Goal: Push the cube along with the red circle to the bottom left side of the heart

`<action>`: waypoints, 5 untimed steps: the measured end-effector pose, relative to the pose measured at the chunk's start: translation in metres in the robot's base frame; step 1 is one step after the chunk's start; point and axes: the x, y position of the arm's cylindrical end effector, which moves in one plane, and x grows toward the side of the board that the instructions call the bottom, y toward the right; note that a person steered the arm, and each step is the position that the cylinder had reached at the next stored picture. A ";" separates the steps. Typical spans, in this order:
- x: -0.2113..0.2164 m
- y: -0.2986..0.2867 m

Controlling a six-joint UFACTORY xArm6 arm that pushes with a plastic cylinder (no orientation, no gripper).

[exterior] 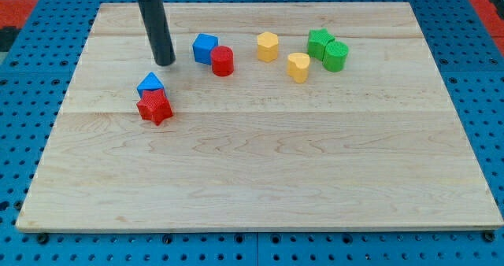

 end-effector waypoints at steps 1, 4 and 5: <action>-0.037 0.045; 0.089 0.174; 0.089 0.281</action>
